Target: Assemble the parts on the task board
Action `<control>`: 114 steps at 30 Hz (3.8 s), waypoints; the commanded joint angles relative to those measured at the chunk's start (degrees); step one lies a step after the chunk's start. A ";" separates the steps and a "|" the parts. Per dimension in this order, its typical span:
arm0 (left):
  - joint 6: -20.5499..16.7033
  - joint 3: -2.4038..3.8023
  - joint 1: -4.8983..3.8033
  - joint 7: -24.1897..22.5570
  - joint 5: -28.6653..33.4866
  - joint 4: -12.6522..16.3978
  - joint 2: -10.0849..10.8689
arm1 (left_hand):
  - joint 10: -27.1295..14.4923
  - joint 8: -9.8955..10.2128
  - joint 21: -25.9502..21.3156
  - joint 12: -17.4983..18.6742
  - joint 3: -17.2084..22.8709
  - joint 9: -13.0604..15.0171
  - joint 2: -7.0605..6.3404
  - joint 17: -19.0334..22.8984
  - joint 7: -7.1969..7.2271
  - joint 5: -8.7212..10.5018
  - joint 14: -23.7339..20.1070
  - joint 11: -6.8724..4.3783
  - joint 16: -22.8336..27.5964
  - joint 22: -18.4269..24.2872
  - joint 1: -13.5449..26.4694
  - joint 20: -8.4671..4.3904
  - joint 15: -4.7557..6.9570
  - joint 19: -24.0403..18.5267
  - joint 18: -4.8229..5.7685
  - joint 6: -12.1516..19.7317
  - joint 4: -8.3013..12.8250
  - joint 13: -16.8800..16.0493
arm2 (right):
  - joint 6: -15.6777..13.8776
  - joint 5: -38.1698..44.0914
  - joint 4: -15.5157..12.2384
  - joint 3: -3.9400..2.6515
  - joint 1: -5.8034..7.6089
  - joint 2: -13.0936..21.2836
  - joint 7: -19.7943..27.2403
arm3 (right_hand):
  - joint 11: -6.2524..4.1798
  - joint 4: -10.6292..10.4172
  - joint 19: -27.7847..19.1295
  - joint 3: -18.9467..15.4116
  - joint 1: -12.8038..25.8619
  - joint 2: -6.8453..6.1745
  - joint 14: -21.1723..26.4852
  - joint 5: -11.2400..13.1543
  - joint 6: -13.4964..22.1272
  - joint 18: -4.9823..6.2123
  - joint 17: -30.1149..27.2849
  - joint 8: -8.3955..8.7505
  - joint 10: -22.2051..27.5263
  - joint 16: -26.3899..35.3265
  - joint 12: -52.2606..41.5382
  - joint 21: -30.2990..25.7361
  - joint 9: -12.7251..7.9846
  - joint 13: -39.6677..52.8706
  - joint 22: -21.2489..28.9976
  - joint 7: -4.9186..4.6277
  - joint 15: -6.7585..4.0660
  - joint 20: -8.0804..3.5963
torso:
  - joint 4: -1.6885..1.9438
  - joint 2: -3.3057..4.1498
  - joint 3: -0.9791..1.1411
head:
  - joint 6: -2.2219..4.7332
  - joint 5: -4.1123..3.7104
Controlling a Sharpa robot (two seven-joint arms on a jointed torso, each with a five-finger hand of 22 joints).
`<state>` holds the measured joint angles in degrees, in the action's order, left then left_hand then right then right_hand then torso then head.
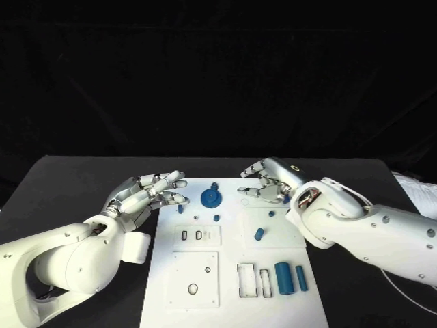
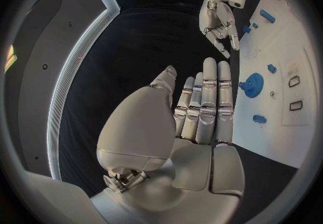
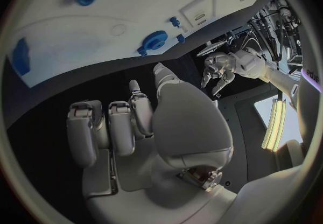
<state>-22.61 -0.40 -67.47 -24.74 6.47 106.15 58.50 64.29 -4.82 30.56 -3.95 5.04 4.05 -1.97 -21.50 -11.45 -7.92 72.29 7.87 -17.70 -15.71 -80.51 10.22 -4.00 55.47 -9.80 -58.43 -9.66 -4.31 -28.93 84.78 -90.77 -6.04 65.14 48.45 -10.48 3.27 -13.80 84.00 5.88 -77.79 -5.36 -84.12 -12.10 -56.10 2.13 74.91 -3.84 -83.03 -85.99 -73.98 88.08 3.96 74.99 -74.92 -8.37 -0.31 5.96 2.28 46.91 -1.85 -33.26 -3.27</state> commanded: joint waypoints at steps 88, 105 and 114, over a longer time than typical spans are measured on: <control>0.91 -0.23 0.04 0.11 0.07 -1.64 -0.99 | -0.26 0.31 0.36 0.28 -0.06 -0.06 0.44 -0.24 -0.24 0.26 -0.64 0.13 0.08 -0.16 -0.10 -0.02 -0.05 -0.73 -0.43 0.13 0.44 0.10 | 4.16 -7.72 5.48 -0.53 -2.03 5.15 8.66 | -3.77 6.92 3.57 4.94 -3.75 5.01 -4.51 8.28 -12.70 -1.37 8.41 -4.84 -1.76 -0.98 -1.81 0.61 2.27 5.31 -12.03 4.54 -3.56 -3.01 | -0.69 -0.94 0.54 | -1.03 -0.22; 1.04 -0.32 0.07 -0.04 0.07 -3.50 -1.68 | -0.26 0.31 0.36 0.28 -0.06 -0.06 0.44 -0.24 -0.24 0.26 -0.64 0.13 0.08 -0.16 -0.10 -0.02 -0.05 -0.73 -0.43 0.13 0.44 0.10 | 6.24 2.08 -4.21 0.51 -3.17 -5.43 -3.53 | -3.73 6.96 3.25 5.08 -3.47 5.50 -4.34 7.99 -11.93 -1.27 7.63 -4.55 -1.31 -0.58 -0.55 0.43 2.22 4.57 -11.63 4.41 -3.60 -3.15 | 0.35 -1.94 -0.47 | -3.35 1.82; 1.01 -0.33 0.07 -0.12 0.07 -3.95 -1.66 | -0.26 0.31 0.36 0.28 -0.06 -0.06 0.44 -0.24 -0.24 0.26 -0.64 0.13 0.08 -0.16 -0.10 -0.02 -0.05 -0.73 -0.43 0.13 0.44 0.10 | 8.14 7.33 -3.10 1.86 -4.67 -9.99 -6.90 | -3.46 7.00 3.06 4.97 -3.06 5.41 -4.28 7.37 -11.24 -1.22 7.31 -4.16 -1.27 -0.40 -0.48 0.32 2.12 4.60 -11.39 4.05 -3.44 -3.10 | 0.59 -2.12 -0.91 | -4.26 2.22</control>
<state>-22.51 -0.75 -67.39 -24.33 6.47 102.14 56.94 64.29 -4.82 30.56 -3.96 5.04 4.04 -1.97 -21.66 -11.45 -7.92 72.08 7.87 -17.70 -15.80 -80.51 10.22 -4.21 55.06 -9.80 -58.43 -9.66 -4.28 -22.73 87.59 -94.06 -4.20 60.63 38.61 -14.26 0.72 -6.81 84.11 10.83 -81.32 -0.08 -84.15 -4.55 -65.24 1.65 74.93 -6.89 -83.33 -86.65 -74.83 88.31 4.94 81.15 -74.91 -6.96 -3.58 3.18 2.70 44.86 -2.52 -37.25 -1.04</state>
